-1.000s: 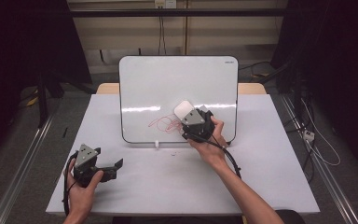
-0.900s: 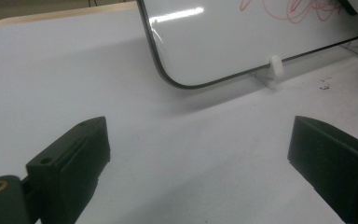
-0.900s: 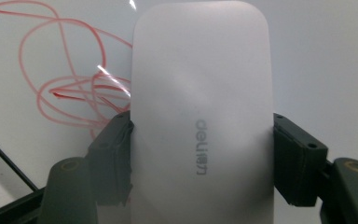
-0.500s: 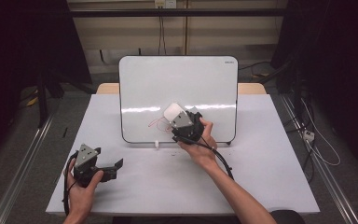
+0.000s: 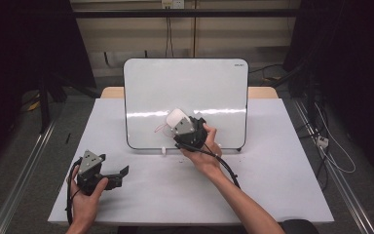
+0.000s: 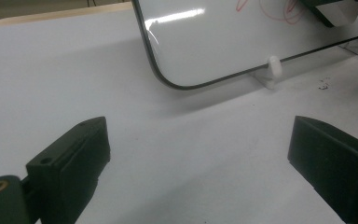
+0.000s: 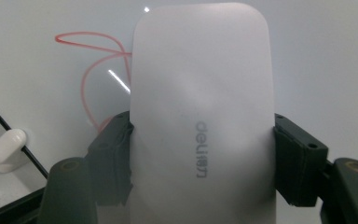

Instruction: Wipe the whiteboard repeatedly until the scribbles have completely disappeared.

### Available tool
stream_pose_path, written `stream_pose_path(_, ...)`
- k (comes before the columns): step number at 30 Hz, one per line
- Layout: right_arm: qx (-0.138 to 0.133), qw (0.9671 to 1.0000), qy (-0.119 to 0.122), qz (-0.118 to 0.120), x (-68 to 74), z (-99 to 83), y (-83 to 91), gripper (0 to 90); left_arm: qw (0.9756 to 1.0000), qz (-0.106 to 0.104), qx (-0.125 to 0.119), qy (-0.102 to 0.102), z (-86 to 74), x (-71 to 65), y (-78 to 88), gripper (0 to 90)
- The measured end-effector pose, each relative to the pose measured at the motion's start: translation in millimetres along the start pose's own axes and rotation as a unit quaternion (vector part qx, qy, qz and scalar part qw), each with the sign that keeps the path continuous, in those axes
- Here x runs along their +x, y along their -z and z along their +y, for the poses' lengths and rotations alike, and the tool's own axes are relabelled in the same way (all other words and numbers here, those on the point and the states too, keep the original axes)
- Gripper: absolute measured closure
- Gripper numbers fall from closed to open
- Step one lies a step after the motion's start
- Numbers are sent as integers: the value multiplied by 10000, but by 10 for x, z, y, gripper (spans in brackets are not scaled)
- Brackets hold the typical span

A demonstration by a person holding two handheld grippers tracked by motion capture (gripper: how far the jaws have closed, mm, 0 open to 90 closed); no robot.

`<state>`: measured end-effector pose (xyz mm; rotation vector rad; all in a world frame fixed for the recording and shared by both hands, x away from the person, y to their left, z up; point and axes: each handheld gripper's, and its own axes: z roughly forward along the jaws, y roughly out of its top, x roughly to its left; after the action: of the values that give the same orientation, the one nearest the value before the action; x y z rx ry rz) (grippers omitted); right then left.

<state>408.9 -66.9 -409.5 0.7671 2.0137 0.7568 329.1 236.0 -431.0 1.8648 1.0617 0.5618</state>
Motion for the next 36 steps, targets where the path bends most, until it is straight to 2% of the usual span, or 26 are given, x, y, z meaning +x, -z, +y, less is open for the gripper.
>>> stream_pose_path(4,-20,10000,47,81,61,44,-24,311,10000,15,9,4,0,0,4,54)
stream_pose_path(9,-74,9997,140,172,211,124,-81,309,10000,11,-16,7,1,2,11,54)
stream_pose_path(13,-63,9996,229,172,278,158,-104,308,10000,8,-14,4,-1,4,13,54)
stream_pose_path(16,-29,9997,195,160,297,183,-117,308,10000,9,-16,4,0,3,11,54)
stream_pose_path(19,-24,9994,298,152,339,199,-124,308,10000,2,-10,-2,0,3,11,54)
stream_pose_path(23,-28,9995,300,137,357,206,-129,308,10000,20,-10,-12,-1,10,11,54)
stream_pose_path(26,-27,9989,430,177,396,213,-133,309,10000,9,-8,-6,-1,3,9,54)
stream_pose_path(30,-50,9987,464,199,424,218,-141,308,10000,10,-8,-4,-2,5,10,54)
stream_pose_path(36,-65,9969,728,302,512,216,-151,309,10000,5,-26,-2,-1,8,21,54)
